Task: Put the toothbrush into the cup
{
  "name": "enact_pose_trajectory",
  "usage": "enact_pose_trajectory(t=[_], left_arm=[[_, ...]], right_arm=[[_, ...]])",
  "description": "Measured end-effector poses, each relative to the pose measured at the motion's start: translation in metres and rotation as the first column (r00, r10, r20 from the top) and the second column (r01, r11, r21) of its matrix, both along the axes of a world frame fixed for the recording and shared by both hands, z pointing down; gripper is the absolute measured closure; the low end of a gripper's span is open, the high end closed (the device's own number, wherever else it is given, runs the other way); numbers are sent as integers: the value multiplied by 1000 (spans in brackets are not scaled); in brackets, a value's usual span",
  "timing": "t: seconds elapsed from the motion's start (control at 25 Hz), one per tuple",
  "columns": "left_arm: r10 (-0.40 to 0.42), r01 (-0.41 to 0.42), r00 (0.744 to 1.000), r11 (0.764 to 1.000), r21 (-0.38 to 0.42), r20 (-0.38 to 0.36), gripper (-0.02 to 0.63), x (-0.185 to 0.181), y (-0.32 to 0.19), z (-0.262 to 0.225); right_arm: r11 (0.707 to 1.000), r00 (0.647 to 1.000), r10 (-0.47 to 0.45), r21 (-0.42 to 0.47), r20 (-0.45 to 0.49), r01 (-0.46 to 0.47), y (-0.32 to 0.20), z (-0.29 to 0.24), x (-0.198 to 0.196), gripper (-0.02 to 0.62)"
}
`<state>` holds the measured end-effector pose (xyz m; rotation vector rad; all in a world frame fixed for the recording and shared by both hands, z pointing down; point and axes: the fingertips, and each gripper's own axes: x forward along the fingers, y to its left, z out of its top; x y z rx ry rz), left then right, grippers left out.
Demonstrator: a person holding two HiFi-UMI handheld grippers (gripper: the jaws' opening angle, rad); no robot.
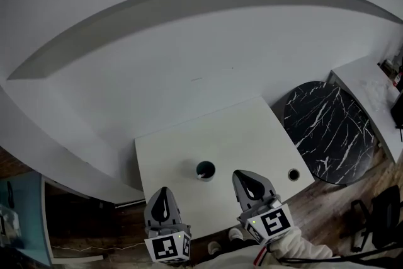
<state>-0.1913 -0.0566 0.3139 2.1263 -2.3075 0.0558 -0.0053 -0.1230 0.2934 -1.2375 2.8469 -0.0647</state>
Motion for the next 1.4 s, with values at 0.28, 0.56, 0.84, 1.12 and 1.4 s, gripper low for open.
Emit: enact_pose_trajectory(t=[0.28,0.56,0.84,1.12,1.4], left_arm=[[-32,32,999,999,-24,11,595,-1,0,1],[-37,38,999,999,-24,31,595,2,0,-2],[-39,41,998,998,-42,51,595,3,1,2],[-33,35,999,998,-48,36,595,3,2,6],[-38,39,999,998,-52,33,595,4,4,13]], right_arm=[[1000,1000,-4,-10,-14,4,5,2,1,592],[1000,1000,-8,-14,-16,8,3,4,-2,592],[1000,1000,-14,-21,-16,14,3,6,-4,592],[1000,1000,-16,-28,-18,15,3,7,-4,592],[999,1000,-18,-30,-20,17,3,10,-3,592]])
